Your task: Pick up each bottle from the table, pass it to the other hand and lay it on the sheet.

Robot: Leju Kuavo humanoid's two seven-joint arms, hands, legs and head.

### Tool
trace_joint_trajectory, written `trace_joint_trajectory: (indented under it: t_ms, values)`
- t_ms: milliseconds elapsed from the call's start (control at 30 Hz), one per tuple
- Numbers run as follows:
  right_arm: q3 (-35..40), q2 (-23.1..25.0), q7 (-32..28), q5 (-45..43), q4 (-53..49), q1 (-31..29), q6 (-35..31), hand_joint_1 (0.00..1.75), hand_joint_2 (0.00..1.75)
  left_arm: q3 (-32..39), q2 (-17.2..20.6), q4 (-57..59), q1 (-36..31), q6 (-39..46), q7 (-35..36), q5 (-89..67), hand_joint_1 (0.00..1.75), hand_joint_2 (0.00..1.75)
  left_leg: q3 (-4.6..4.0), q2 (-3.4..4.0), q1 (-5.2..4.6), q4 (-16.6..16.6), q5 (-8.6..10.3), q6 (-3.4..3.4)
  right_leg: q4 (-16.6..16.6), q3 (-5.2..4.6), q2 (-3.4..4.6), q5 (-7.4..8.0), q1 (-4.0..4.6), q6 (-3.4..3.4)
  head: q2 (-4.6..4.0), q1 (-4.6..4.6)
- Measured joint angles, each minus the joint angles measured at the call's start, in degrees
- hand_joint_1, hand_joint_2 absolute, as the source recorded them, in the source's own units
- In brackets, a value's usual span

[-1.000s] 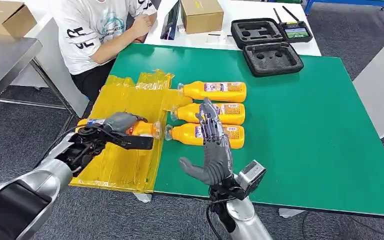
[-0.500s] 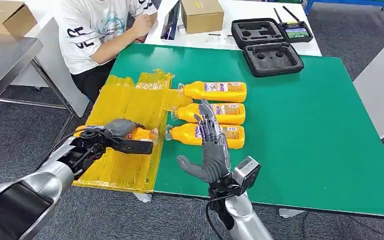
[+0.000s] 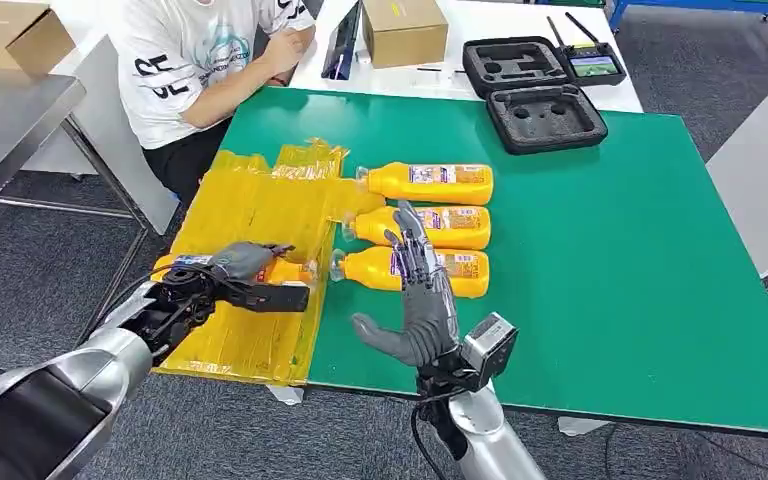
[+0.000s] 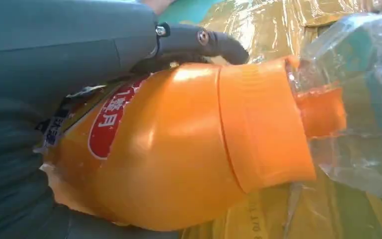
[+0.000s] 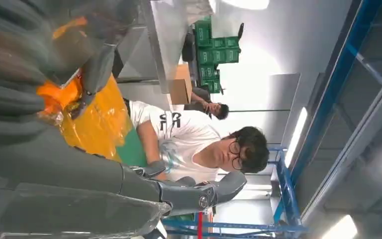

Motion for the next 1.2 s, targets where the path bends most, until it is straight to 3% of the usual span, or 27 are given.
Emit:
trace_joint_trajectory:
  t_ms: [67,100,467,933,1067,1133,1200]
  values:
    - [0.0,0.02,0.02,0.0,0.04,-0.01,0.02,0.0,1.75,0.0,-0.02,0.04,0.01,0.09,0.0,0.0,0.0,1.75,0.0,0.0,0.0,0.0,0.0,0.0,0.0,0.01,0.0,0.0,0.0,0.0,0.0,0.02]
    - [-0.02,0.04,0.09,0.02,0.07,-0.01,0.04,0.0,1.75,-0.02,-0.04,0.07,0.01,-0.11,0.02,0.24,0.0,0.0,0.01,0.0,0.0,0.0,0.0,0.0,0.0,0.02,0.0,0.0,0.0,0.0,0.0,0.02]
    - [-0.02,0.04,0.85,0.42,1.38,-0.04,0.26,0.0,1.75,1.94,0.63,0.33,-0.71,-9.27,-3.67,7.63,0.0,0.0,0.11,-0.03,0.0,-0.01,-0.01,0.0,0.0,0.14,-0.01,-0.01,0.0,0.0,0.0,0.0]
    - [-0.02,0.02,0.85,0.72,2.03,-0.04,0.26,0.0,1.75,3.24,1.03,0.35,-0.78,-11.54,-4.83,9.62,0.0,0.0,0.14,-0.03,0.0,-0.02,-0.01,0.0,0.0,0.18,-0.01,0.0,0.0,0.0,0.0,0.02]
    - [0.37,-0.11,1.22,1.25,4.0,0.05,0.22,0.0,1.75,9.28,4.3,0.07,0.17,-21.35,-15.23,23.58,0.0,0.0,0.25,0.0,0.0,-0.03,0.0,-0.01,0.01,0.23,0.01,-0.01,0.01,0.0,0.0,0.0]
    - [0.57,-0.09,1.95,2.62,4.59,0.91,-0.61,0.0,1.75,14.58,4.48,-1.51,2.99,-7.91,-18.95,29.64,0.0,0.0,0.2,0.01,0.0,-0.01,0.0,-0.01,0.0,0.11,0.01,-0.01,0.0,-0.01,0.0,0.02]
    - [0.55,-0.09,2.12,3.39,4.59,1.42,-0.77,0.0,1.75,17.43,3.41,-3.06,4.27,11.15,-21.04,29.38,0.0,0.0,0.15,0.0,0.0,-0.01,0.0,-0.01,0.0,0.1,0.01,-0.01,0.0,-0.01,0.0,0.02]
